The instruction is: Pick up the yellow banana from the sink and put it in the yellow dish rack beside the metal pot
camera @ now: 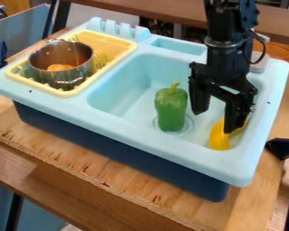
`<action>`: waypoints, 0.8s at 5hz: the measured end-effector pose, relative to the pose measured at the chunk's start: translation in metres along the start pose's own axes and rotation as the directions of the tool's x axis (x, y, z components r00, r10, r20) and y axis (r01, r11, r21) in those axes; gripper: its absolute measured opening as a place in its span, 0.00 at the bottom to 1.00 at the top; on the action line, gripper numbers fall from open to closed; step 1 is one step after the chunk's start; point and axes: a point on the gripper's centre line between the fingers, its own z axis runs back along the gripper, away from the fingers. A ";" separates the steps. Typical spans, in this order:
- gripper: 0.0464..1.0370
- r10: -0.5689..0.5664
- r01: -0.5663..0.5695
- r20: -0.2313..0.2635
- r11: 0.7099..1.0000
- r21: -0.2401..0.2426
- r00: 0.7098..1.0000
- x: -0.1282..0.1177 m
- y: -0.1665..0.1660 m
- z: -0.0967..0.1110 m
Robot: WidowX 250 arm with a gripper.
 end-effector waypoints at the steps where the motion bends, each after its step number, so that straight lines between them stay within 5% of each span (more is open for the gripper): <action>1: 0.96 -0.019 0.019 -0.021 1.000 -0.005 1.000 0.001 0.001 -0.013; 3: 0.91 -0.039 0.039 -0.028 0.999 -0.009 0.999 0.009 0.007 -0.022; 4: 0.62 -0.033 0.033 -0.028 0.999 -0.008 0.999 0.013 0.010 -0.024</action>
